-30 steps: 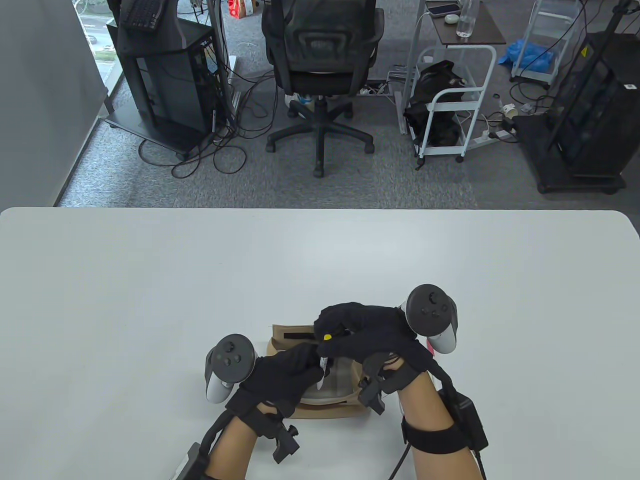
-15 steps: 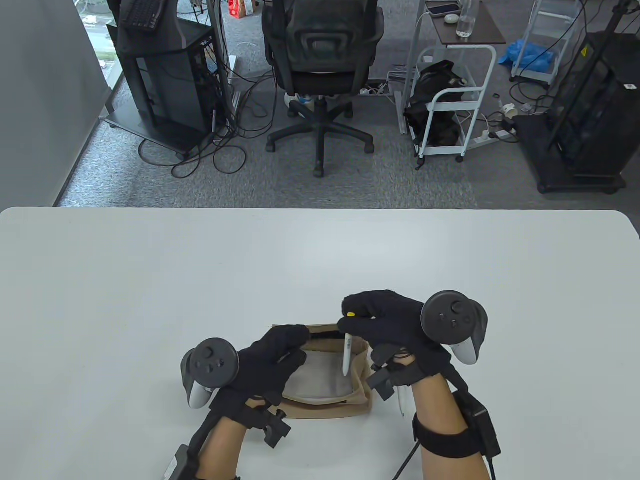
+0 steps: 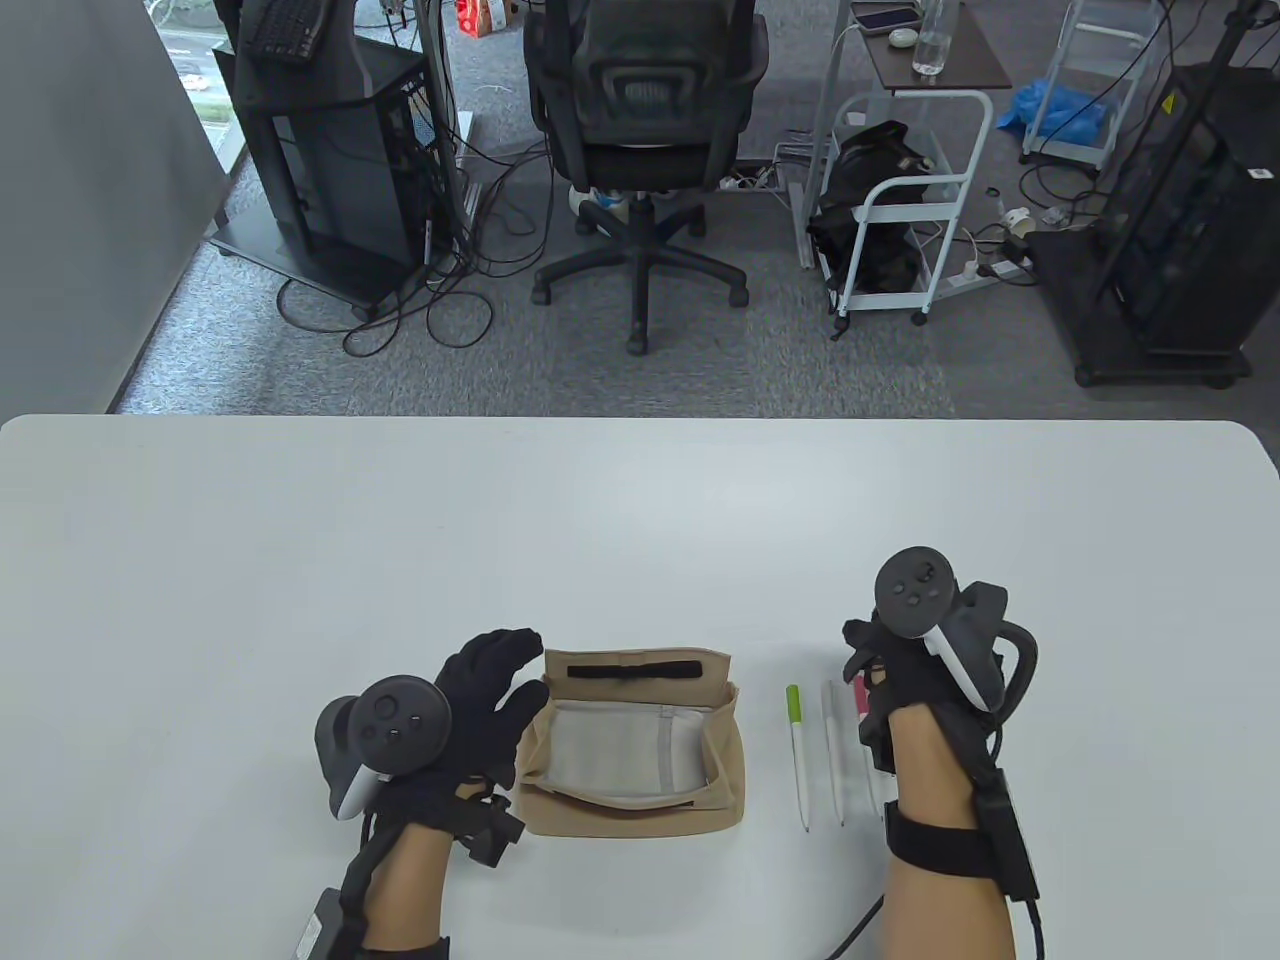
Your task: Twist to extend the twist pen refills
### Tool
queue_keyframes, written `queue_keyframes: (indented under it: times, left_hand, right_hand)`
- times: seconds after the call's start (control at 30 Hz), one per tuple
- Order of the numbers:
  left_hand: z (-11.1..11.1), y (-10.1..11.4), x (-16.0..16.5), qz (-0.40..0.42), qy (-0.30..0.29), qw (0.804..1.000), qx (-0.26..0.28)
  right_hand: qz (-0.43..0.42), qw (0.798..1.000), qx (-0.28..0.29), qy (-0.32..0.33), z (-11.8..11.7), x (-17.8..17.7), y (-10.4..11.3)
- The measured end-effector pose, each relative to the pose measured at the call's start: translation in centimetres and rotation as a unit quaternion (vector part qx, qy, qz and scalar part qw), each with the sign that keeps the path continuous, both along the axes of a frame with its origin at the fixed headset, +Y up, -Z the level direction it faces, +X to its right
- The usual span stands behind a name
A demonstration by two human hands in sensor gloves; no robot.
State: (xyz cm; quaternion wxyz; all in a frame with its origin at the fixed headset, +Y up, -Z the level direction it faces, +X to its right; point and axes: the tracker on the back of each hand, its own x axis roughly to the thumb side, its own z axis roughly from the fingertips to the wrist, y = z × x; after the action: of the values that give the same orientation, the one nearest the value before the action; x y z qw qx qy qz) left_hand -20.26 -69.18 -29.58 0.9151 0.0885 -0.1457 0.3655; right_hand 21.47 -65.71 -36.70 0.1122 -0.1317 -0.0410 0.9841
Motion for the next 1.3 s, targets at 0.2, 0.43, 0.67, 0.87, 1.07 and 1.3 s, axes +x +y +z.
queue_keyframes:
  times: [0.2,0.43,0.67,0.87,1.07,1.3]
  left_hand:
    - [0.0,0.0,0.0,0.0,-0.002,1.0,-0.002]
    - [0.0,0.0,0.2,-0.007,-0.004,1.0,-0.001]
    - [0.0,0.0,0.2,-0.011,-0.005,1.0,0.0]
    - [0.0,0.0,0.4,-0.019,-0.006,1.0,-0.001]
    - [0.0,-0.1,0.5,-0.025,-0.007,1.0,-0.005]
    - [0.0,-0.1,0.6,-0.029,-0.006,1.0,-0.007]
  right_hand:
    - [0.006,0.997,-0.066,-0.046,-1.3,1.8,-4.4]
    - [0.028,0.997,-0.043,-0.058,-1.8,2.3,-6.9]
    - [0.051,0.995,-0.062,-0.067,-2.3,2.4,-8.8]
    - [0.068,0.993,-0.069,-0.073,-2.5,2.2,-9.8]
    - [0.078,0.991,-0.074,-0.078,-2.7,2.1,-10.3]
    - [0.072,0.99,-0.08,-0.086,-2.7,2.1,-10.3]
